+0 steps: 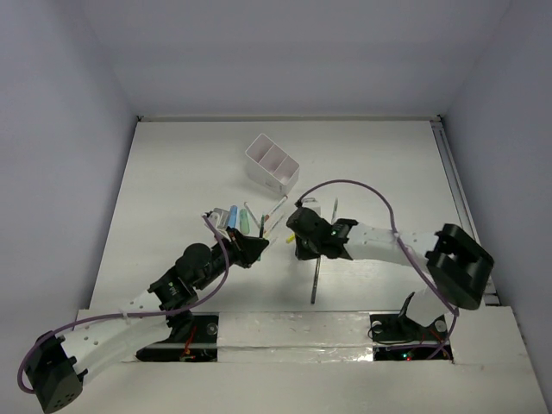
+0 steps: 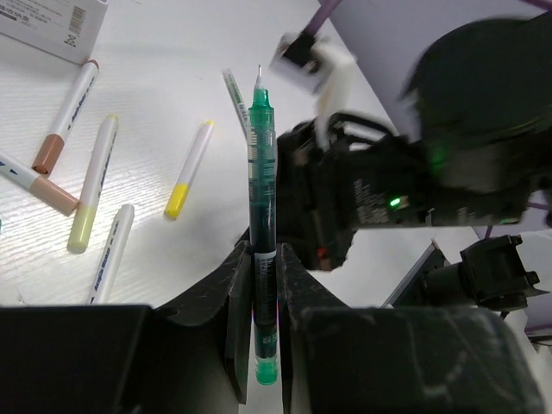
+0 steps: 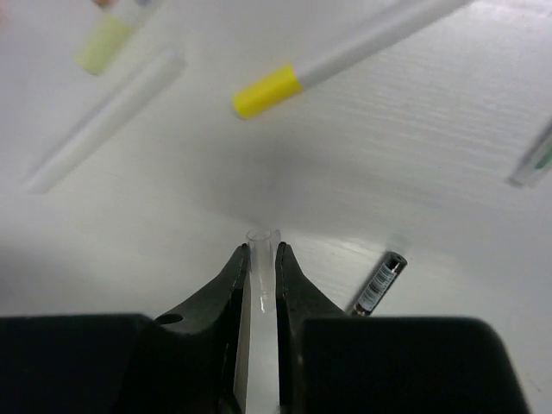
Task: Sort the stationery into containers
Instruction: Close the pen cap on the pen.
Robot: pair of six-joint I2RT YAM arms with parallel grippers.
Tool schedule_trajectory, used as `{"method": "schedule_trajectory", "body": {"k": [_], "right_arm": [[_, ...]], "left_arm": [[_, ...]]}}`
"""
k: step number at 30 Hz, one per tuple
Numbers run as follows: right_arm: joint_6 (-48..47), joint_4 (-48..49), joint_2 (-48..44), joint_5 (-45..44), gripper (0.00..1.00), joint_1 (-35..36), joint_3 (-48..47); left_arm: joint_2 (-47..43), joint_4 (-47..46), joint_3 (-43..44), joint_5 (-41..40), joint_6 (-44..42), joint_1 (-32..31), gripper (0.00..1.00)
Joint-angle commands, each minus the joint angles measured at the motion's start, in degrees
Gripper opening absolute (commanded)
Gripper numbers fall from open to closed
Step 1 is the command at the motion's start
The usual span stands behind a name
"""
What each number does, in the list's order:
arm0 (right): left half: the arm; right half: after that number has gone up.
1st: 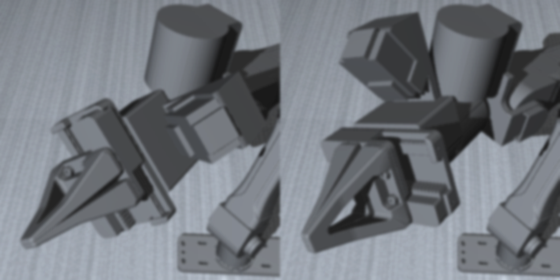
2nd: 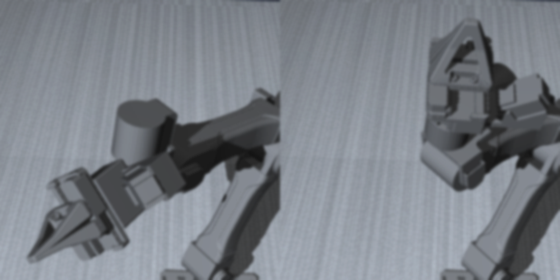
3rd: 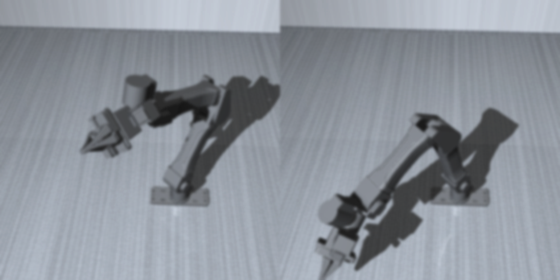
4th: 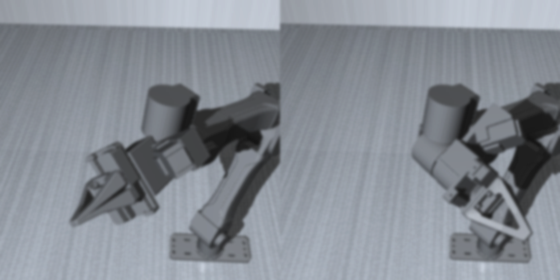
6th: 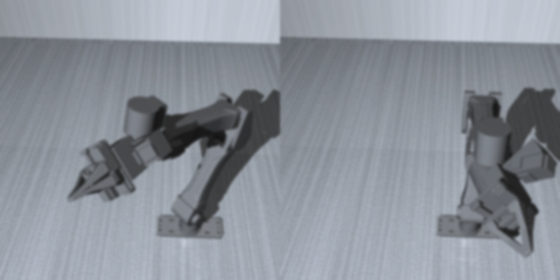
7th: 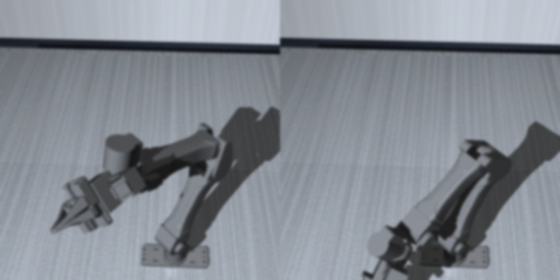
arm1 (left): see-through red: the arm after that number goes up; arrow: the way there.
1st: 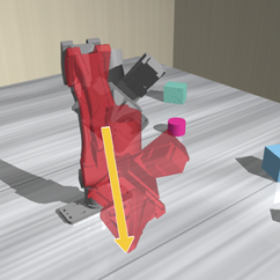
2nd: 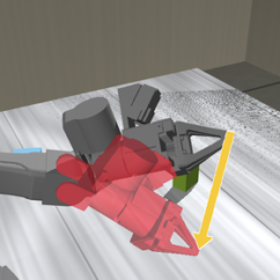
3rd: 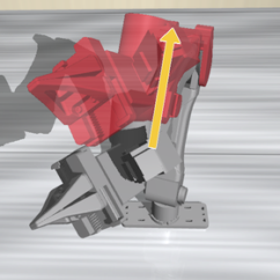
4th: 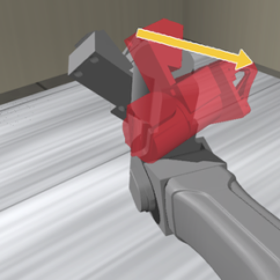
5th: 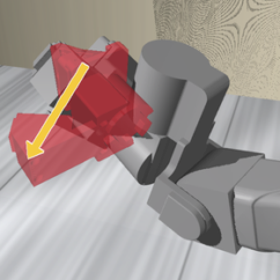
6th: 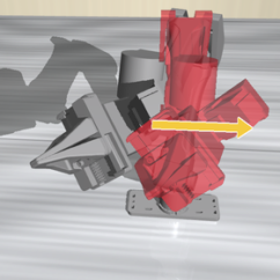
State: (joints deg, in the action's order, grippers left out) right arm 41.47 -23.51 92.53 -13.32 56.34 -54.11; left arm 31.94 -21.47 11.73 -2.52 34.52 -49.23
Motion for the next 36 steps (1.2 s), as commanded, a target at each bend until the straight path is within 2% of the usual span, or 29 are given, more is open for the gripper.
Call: {"method": "schedule_trajectory", "body": {"k": [1,5,7,11,15,36], "right_arm": [[-2.88,8.46,-10.42,-5.22,0.02,0.44,0.14],[-5.70,21.35,-21.57,-7.33,0.00,-0.17,1.11],[-6.66,26.47,-23.70,-9.26,0.00,-0.70,1.46],[-6.85,40.17,-25.03,-9.01,0.00,-0.70,2.34],[-6.14,45.20,-23.10,-7.77,0.00,-0.70,2.16],[-3.59,44.25,-19.05,-2.85,0.00,-2.28,2.60]], "left_arm": [[-0.74,-2.95,-0.39,2.08,0.28,0.01,0.00],[-0.31,-5.42,-0.48,5.42,0.28,0.01,0.00],[0.48,-5.86,0.13,5.86,0.63,0.01,0.00],[2.94,-7.70,1.19,6.74,1.95,0.01,0.00],[4.96,-9.20,2.42,6.40,2.48,0.01,0.00],[8.40,-9.03,6.91,4.64,-0.33,0.01,0.00]]}}
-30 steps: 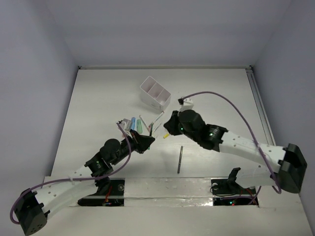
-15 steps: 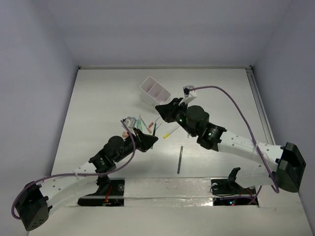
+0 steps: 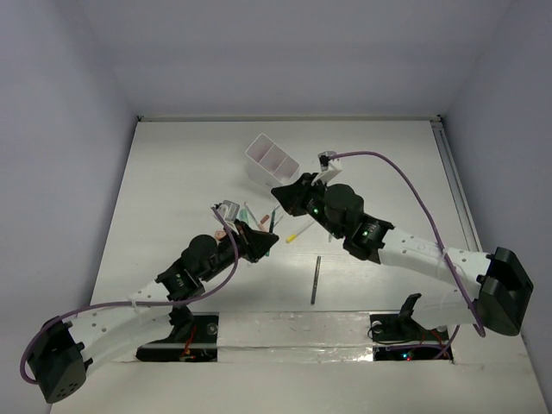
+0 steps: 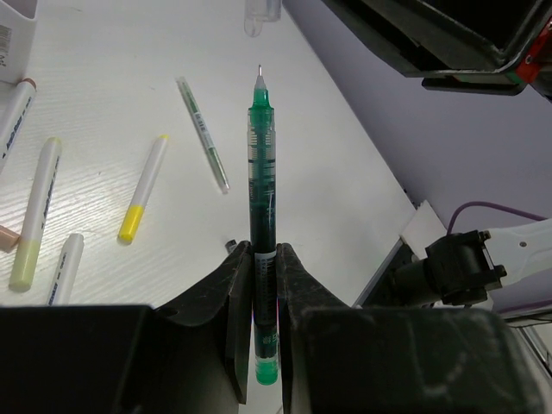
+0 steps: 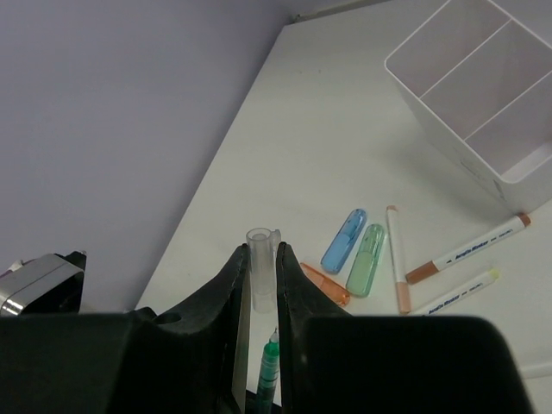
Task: Sort the stationery into containers
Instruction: Close the pen cap on the pen.
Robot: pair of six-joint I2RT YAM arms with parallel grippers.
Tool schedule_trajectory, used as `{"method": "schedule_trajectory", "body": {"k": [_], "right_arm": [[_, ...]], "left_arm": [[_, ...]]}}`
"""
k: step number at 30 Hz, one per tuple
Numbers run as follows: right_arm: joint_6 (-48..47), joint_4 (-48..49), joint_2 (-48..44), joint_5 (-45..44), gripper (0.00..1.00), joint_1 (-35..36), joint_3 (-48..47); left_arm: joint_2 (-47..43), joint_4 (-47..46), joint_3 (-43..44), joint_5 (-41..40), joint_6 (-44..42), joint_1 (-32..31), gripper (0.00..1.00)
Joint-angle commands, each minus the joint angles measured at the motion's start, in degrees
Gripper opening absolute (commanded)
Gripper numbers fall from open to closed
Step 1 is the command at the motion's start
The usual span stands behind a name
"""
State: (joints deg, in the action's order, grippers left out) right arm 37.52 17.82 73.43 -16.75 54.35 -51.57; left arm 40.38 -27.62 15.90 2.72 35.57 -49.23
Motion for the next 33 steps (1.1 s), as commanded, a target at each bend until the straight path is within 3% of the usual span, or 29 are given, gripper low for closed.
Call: {"method": "schedule_trajectory", "body": {"k": [1,33], "right_arm": [[0.36,2.92,0.05,0.76,0.00,-0.29,0.07],[0.71,4.24,0.13,2.51,0.00,-0.29,1.21]], "left_arm": [[-0.21,-2.79,2.73,-0.79,-1.47,0.01,0.00],[-1.62,-0.42,3.87,-2.19,-2.96,0.01,0.00]]}}
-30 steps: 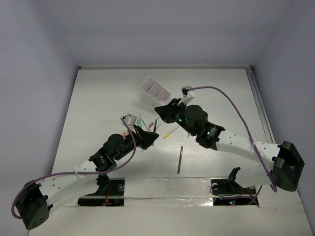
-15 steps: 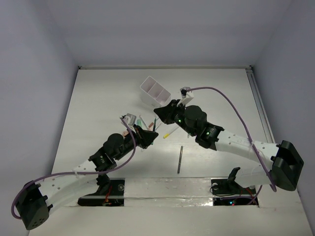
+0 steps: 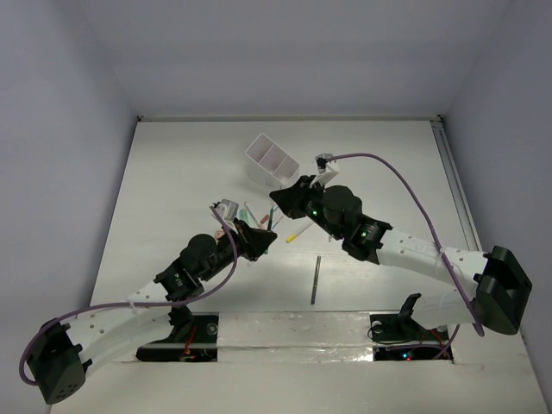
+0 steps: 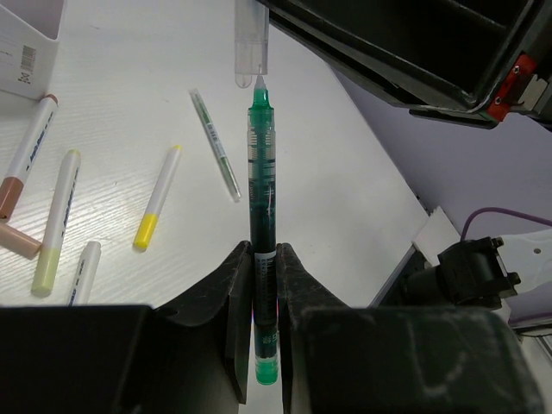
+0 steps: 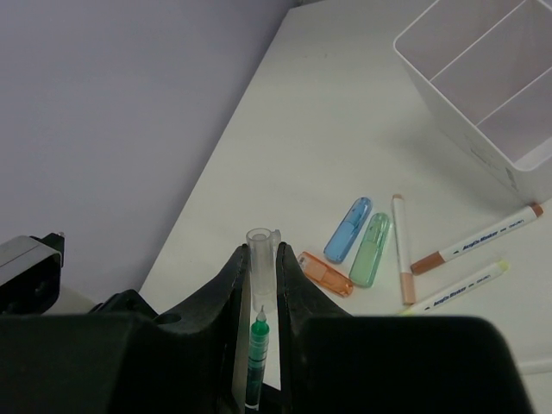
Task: Sort the stationery into containers
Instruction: Close the pen cap on the pen.
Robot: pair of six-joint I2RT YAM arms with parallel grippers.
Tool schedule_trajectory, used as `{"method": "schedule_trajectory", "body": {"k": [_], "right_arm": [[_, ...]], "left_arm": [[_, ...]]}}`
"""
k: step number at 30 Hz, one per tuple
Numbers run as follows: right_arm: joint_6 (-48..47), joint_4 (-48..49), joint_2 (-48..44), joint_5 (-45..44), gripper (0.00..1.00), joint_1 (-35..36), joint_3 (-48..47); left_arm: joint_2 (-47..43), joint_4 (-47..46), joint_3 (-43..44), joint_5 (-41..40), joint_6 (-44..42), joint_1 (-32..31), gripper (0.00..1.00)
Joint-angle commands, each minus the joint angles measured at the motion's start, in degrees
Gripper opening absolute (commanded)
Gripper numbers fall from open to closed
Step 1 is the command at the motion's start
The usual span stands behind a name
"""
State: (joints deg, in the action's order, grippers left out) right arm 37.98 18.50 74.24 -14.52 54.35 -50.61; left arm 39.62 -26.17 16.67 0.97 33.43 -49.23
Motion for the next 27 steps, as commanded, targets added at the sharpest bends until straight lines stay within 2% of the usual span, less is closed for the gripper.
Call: {"method": "schedule_trajectory", "body": {"k": [1,20,27], "right_arm": [[0.34,3.56,-0.59,0.55,0.00,-0.29,0.16],[0.26,4.79,-2.87,-0.51,0.00,-0.29,1.13],[1.05,4.88,-1.73,2.04,0.00,-0.29,0.95]], "left_arm": [[-0.94,-1.86,3.20,-0.45,-0.82,0.01,0.00],[0.46,-2.39,3.11,-1.32,-0.82,0.54,0.00],[-0.15,-2.48,3.20,-2.38,-1.17,0.54,0.00]]}}
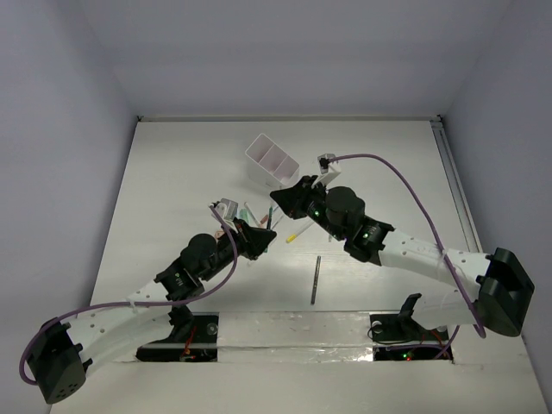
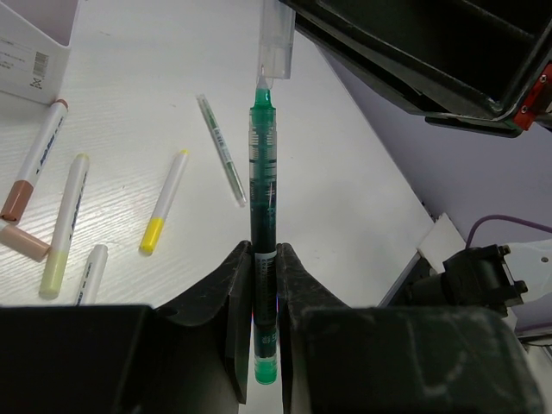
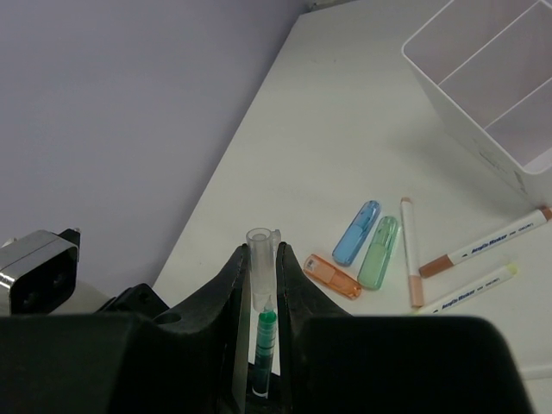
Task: Sort the stationery into containers
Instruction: Close the pen cap on the pen.
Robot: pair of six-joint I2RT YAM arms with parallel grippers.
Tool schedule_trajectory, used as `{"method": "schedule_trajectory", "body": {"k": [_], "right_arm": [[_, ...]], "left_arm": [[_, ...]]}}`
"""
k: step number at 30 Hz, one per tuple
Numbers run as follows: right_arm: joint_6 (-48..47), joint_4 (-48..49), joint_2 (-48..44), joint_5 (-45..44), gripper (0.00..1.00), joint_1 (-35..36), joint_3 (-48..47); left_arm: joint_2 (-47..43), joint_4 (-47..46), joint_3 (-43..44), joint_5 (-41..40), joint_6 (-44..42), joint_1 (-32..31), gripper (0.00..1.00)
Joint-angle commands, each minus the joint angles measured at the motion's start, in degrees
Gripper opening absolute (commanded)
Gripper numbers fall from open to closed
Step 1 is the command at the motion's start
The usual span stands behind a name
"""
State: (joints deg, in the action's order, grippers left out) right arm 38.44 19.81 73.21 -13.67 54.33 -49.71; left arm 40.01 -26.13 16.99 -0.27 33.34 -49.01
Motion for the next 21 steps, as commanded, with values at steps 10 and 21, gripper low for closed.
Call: {"method": "schedule_trajectory", "body": {"k": [10,21], "right_arm": [[2.17,2.69,1.23,4.79,0.00,-0.27,-0.29],[5.59,2.16,1.23,6.73,0.00,-0.27,0.40]], "left_arm": [[-0.90,-1.03,4.01,-2.89,-2.76,0.32,0.00],[-0.63,-0.68,5.15,-4.65,-4.07,0.32,0.00]]}}
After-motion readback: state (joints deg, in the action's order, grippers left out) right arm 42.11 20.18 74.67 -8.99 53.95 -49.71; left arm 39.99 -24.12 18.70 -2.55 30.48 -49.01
